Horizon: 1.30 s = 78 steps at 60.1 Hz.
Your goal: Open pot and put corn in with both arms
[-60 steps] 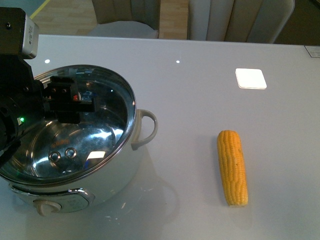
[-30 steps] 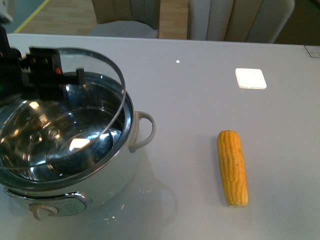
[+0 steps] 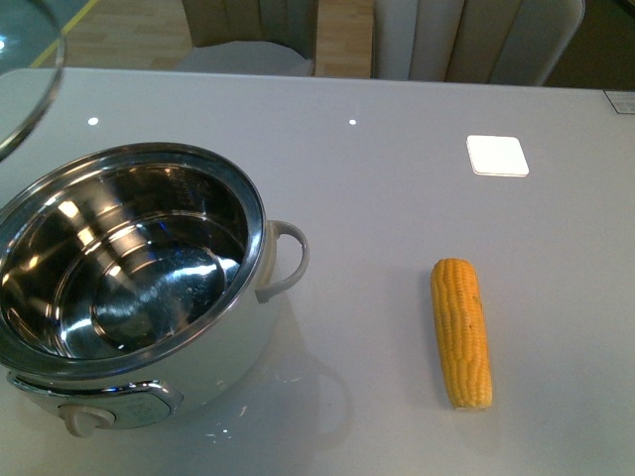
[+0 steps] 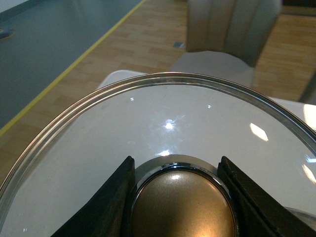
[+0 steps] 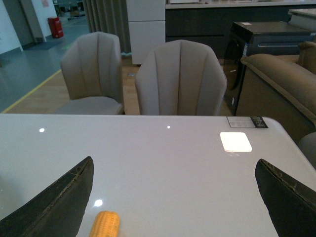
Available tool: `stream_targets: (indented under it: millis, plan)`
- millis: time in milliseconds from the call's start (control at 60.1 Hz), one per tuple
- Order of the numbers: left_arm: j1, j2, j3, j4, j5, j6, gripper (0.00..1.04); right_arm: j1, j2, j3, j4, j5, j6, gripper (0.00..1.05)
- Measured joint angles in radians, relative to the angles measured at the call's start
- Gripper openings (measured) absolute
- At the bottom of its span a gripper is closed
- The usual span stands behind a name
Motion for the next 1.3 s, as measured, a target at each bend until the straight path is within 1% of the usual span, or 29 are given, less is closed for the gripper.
stream_targets:
  millis: [17,33,50,83,216,316,433,549,666,766,1016,1166,1299]
  plan:
    - [0.014,0.002,-0.003,0.005,0.004,0.005,0.44,0.0,0.0,0.0,0.0,0.0,0.0,0.96]
    - [0.055,0.01,-0.013,0.021,0.015,0.012,0.44,0.0,0.0,0.0,0.0,0.0,0.0,0.96]
    - [0.069,0.013,-0.016,0.026,0.018,0.014,0.44,0.0,0.0,0.0,0.0,0.0,0.0,0.96]
    - [0.125,0.028,-0.028,0.047,0.032,0.026,0.44,0.0,0.0,0.0,0.0,0.0,0.0,0.96]
    - [0.296,0.116,-0.047,0.108,0.077,0.049,0.44,0.0,0.0,0.0,0.0,0.0,0.0,0.96]
    - [0.396,0.187,-0.049,0.138,0.106,0.051,0.44,0.0,0.0,0.0,0.0,0.0,0.0,0.96]
    - [0.471,0.277,-0.052,0.189,0.127,0.053,0.44,0.0,0.0,0.0,0.0,0.0,0.0,0.96]
    - [0.501,0.367,-0.062,0.265,0.143,0.06,0.44,0.0,0.0,0.0,0.0,0.0,0.0,0.96]
    - [0.52,0.518,-0.062,0.364,0.165,0.06,0.44,0.0,0.0,0.0,0.0,0.0,0.0,0.96]
    - [0.527,0.612,-0.05,0.406,0.167,0.065,0.44,0.0,0.0,0.0,0.0,0.0,0.0,0.96]
    - [0.527,0.746,0.045,0.414,0.166,0.075,0.44,0.0,0.0,0.0,0.0,0.0,0.0,0.96]
    - [0.503,0.809,0.128,0.426,0.162,0.114,0.44,0.0,0.0,0.0,0.0,0.0,0.0,0.96]
    - [0.478,0.854,0.185,0.452,0.18,0.129,0.44,0.0,0.0,0.0,0.0,0.0,0.0,0.96]
